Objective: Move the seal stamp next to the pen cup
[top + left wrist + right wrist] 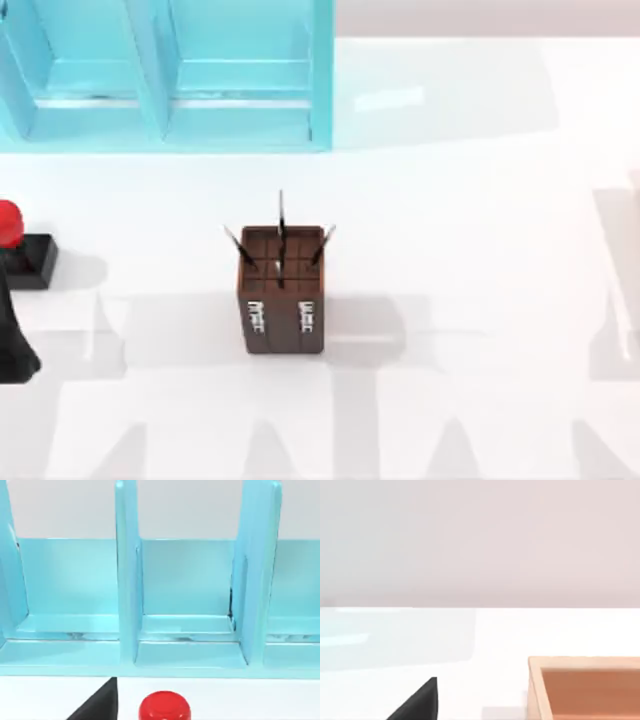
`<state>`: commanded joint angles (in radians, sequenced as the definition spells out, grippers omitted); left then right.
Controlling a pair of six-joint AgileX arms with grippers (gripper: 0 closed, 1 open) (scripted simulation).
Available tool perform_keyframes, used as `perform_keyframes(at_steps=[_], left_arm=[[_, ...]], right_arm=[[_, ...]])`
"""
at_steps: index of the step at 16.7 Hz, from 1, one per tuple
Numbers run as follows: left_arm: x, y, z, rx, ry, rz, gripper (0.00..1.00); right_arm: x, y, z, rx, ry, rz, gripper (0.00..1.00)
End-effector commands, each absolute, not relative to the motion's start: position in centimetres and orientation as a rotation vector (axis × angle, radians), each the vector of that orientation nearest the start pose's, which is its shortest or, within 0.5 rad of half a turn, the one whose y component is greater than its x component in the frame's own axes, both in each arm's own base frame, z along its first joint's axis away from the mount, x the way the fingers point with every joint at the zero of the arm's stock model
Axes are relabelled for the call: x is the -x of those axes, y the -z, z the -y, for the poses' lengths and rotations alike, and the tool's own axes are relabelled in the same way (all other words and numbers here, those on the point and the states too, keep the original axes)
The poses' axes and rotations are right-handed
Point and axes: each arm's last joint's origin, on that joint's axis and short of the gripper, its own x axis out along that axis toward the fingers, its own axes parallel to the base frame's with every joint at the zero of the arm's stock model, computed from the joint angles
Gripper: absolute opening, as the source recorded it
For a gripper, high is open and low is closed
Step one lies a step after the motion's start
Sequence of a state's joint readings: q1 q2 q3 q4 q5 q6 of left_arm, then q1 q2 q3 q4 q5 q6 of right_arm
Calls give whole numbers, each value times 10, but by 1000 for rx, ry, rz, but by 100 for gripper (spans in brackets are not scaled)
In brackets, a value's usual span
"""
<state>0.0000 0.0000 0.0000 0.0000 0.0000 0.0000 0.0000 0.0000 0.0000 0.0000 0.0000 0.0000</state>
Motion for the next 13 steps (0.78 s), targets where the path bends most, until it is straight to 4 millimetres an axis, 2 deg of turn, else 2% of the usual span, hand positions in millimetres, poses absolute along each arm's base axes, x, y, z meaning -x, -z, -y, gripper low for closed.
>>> perform_keyframes(at_steps=[3, 6, 10, 13], left_arm=[[-106, -162, 1, -1, -2, -9, 100], [-107, -179, 0, -5, -10, -87, 100], [-120, -227, -1, -16, -17, -293, 100], [-154, -266, -4, -22, -17, -531, 100]], right_arm=[[-106, -160, 1, 0, 0, 0, 100], [-106, -160, 1, 0, 0, 0, 100], [-106, -160, 1, 0, 0, 0, 100], [-106, -160, 1, 0, 0, 0, 100]])
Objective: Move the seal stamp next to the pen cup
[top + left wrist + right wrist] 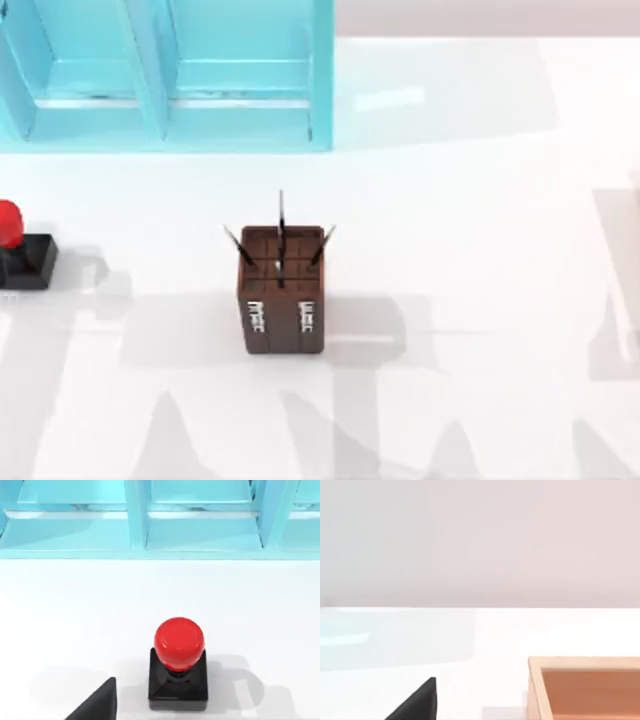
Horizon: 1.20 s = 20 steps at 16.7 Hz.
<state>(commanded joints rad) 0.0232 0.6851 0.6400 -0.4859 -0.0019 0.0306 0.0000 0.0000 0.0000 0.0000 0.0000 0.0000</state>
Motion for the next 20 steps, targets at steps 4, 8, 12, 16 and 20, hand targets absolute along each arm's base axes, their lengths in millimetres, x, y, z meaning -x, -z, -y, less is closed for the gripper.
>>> perform_keyframes(at_steps=[4, 8, 12, 16, 20], left_arm=[[-227, -289, -9, -24, -11, -909, 100], [-297, -283, -16, -21, 0, -1231, 100], [-353, -266, -22, -17, 10, -1446, 100], [-384, -252, -27, -16, 15, -1555, 100], [-389, -249, -27, -15, 16, -1571, 100]], right_arm=[[-106, -160, 1, 0, 0, 0, 100], [-106, -160, 1, 0, 0, 0, 100], [-106, -160, 1, 0, 0, 0, 100], [-106, -160, 1, 0, 0, 0, 100], [-106, -160, 1, 0, 0, 0, 100]])
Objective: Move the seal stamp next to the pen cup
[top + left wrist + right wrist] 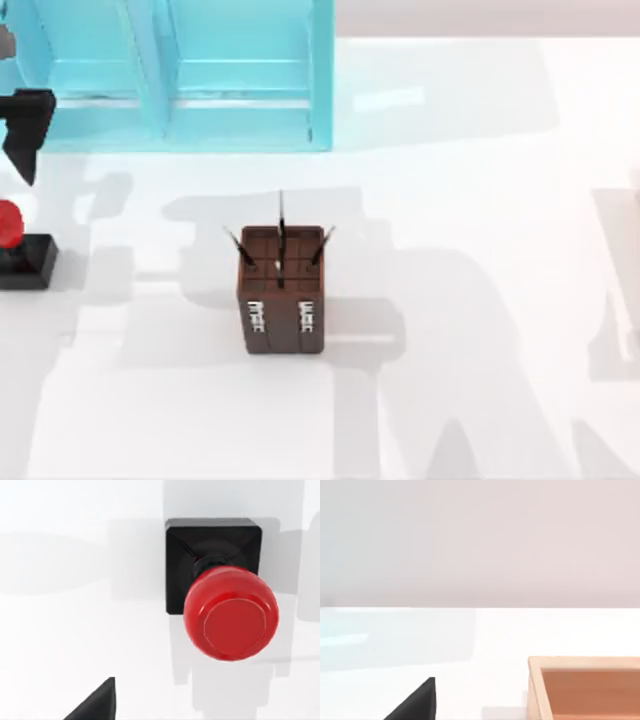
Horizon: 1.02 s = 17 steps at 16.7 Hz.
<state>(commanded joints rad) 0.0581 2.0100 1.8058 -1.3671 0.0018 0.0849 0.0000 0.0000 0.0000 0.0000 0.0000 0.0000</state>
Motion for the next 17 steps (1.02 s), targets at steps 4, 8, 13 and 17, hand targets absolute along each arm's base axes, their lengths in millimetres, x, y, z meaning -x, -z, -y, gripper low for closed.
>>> perform_keyframes(at_steps=[4, 8, 13, 17], left_arm=[[-389, -245, -26, -17, 18, -1571, 100], [-393, -204, -27, -15, 16, -1569, 100], [-390, -152, -27, -16, 16, -1569, 100], [-389, -149, -27, -15, 16, -1571, 100]], right_arm=[[-106, -160, 1, 0, 0, 0, 100], [-106, -160, 1, 0, 0, 0, 100], [-106, -160, 1, 0, 0, 0, 100], [-106, -160, 1, 0, 0, 0, 100]])
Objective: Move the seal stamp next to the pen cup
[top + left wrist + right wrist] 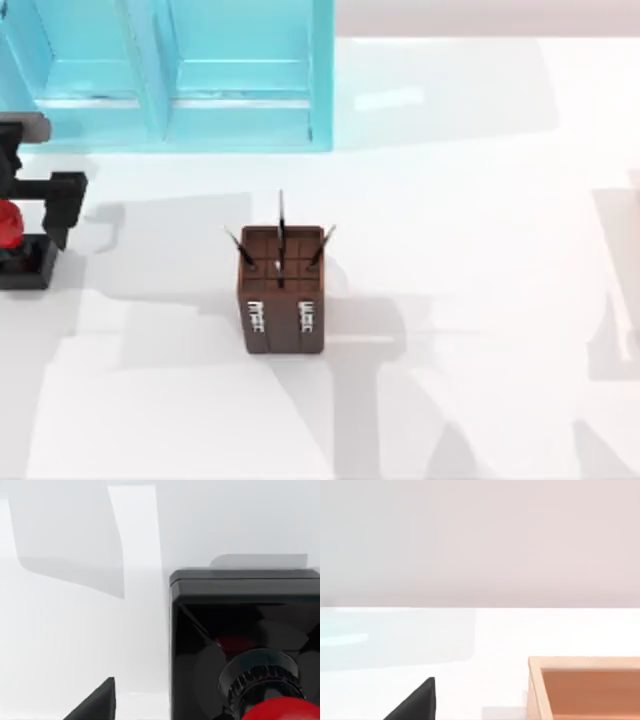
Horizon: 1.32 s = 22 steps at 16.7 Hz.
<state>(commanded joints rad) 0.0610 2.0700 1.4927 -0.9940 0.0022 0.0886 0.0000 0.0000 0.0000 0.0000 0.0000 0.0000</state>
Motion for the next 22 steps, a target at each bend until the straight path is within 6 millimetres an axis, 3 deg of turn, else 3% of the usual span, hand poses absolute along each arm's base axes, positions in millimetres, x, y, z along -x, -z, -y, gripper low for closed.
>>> perform_keyframes(at_steps=[13, 22], left_arm=[[-389, -149, -27, -15, 16, -1571, 2], [-389, -149, -26, -18, 19, -1571, 0]], right_arm=[[-106, -160, 1, 0, 0, 0, 100], [-106, -160, 1, 0, 0, 0, 100]])
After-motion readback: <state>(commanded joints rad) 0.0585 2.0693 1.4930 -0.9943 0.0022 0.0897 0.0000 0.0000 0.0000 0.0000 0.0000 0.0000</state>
